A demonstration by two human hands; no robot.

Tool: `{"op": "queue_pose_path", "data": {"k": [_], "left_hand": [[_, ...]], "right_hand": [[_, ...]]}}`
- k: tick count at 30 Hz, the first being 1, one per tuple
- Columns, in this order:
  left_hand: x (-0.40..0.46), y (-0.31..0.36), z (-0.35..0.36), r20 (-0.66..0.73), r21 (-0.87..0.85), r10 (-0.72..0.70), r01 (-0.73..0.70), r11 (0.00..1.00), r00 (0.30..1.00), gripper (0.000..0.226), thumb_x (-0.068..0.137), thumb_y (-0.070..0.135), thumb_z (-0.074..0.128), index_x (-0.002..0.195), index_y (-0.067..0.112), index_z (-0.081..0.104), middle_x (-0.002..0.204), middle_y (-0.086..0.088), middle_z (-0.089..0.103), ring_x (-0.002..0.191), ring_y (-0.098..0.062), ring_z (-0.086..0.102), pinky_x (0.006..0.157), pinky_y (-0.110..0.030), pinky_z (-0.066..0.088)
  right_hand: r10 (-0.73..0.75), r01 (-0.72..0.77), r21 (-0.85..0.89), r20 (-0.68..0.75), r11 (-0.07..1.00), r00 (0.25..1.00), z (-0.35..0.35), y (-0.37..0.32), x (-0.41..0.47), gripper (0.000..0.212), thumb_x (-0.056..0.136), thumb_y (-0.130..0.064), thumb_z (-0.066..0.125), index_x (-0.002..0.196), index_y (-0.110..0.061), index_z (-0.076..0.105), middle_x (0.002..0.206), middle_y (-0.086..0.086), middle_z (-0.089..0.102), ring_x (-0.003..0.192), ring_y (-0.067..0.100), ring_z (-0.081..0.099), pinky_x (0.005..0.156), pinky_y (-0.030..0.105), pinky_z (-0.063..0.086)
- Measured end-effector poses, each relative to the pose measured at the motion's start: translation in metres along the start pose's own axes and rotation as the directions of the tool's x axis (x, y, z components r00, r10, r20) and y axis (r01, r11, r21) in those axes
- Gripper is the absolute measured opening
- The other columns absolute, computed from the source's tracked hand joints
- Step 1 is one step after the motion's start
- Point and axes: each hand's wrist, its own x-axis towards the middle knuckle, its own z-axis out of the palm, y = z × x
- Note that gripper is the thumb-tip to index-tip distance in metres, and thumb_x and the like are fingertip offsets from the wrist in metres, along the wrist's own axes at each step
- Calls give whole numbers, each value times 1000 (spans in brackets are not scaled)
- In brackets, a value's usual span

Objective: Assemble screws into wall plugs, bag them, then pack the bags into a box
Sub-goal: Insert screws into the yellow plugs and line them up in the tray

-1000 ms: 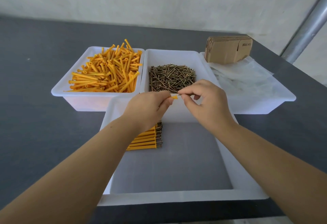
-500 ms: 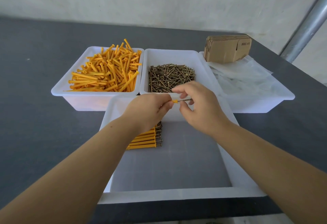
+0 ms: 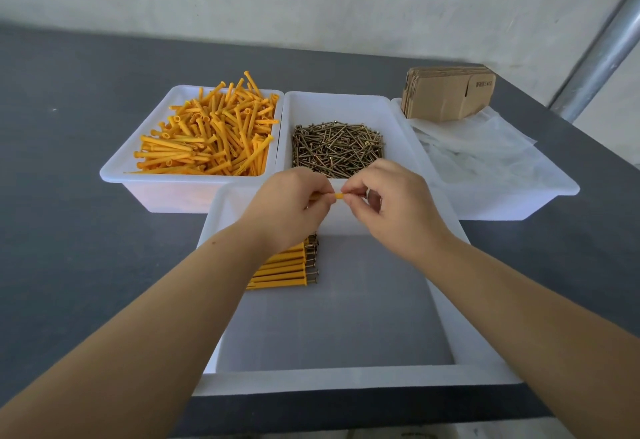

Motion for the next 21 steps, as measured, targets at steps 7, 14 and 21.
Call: {"op": "queue_pose_path", "data": {"k": [7,14,21], "left_hand": [[1,-3,-15,-325,51,-10,28,998,946,10,90,15,65,92,9,73,93,-6,60,84,-17,55,67,-29,42],[5,-31,-26,-440,202,-442,565,800,782,27,97,26,51,120,20,63,134,-8,51,128,-33,41,101,-51,36],[10,-38,-22,-139,402,-673,662,632,726,46,102,51,24,132,35,56,160,-5,24,146,-42,6,111,-68,7]], "right_hand": [[9,-6,-26,134,1000,991,2,-6,7,7,85,-5,71,92,-8,72,86,0,59,71,7,52,68,24,45],[-133,227,-186,415,956,900,28,-25,27,10,92,-11,58,94,-9,66,93,5,57,86,25,56,75,42,47],[-111,390,-388,575,835,811,56,-28,27,17,100,-21,46,109,-13,58,107,6,56,93,30,59,72,43,49]]}}
